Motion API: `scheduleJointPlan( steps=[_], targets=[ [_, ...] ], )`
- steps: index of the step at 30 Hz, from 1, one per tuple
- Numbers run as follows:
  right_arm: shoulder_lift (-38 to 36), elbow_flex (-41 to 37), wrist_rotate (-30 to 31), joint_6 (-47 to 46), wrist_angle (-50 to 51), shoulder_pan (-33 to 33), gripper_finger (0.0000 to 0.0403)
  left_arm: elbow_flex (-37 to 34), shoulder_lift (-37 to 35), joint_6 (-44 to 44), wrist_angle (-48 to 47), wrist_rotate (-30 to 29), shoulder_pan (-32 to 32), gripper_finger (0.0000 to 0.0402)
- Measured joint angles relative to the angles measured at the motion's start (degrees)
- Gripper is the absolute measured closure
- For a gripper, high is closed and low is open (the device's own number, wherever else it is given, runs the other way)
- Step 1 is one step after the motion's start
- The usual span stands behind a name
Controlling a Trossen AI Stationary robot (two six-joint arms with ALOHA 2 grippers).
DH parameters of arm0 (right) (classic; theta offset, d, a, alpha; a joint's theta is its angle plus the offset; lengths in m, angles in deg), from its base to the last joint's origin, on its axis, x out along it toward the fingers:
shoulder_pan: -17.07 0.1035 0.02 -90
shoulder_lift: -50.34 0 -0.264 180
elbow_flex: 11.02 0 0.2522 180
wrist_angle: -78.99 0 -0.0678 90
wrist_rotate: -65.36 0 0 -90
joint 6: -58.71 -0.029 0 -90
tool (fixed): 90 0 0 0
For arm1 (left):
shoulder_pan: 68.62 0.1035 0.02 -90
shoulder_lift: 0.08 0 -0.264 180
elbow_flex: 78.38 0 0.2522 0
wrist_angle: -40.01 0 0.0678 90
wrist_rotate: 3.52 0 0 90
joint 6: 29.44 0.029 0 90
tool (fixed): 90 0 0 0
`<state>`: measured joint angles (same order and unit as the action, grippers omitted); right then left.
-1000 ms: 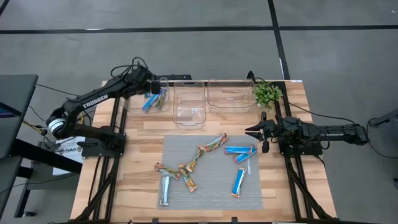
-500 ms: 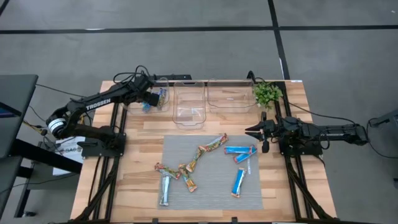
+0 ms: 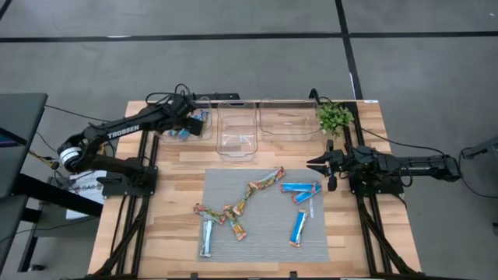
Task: Pick and place Granola Bars by type
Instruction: Put the red granola bar into the middle transparent bin
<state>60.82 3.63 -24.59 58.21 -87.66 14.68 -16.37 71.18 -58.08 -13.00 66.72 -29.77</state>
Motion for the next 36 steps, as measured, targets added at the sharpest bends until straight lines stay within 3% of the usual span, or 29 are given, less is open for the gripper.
scheduleJointPlan(
  steps=[9, 19, 27, 36],
  targets=[
    [-0.02, 0.00, 0.00, 0.00, -0.01, 0.00, 0.0344, 3.63, 0.00, -6.94, 7.32, 8.73, -8.91, 0.0236],
    [0.00, 0.00, 0.02, 0.02, 0.00, 0.00, 0.0344, 8.81, 0.00, -7.73, 15.99, 11.35, -23.81, 0.0236],
    [0.00, 0.00, 0.00, 0.02, -0.01, 0.00, 0.0344, 9.11, 0.00, 1.51, 22.67, 26.24, -36.56, 0.0236],
    [-0.02, 0.00, 0.00, 0.02, -0.01, 0.00, 0.0344, 9.05, 0.00, 8.33, 23.22, 40.17, -51.77, 0.0236]
  ],
)
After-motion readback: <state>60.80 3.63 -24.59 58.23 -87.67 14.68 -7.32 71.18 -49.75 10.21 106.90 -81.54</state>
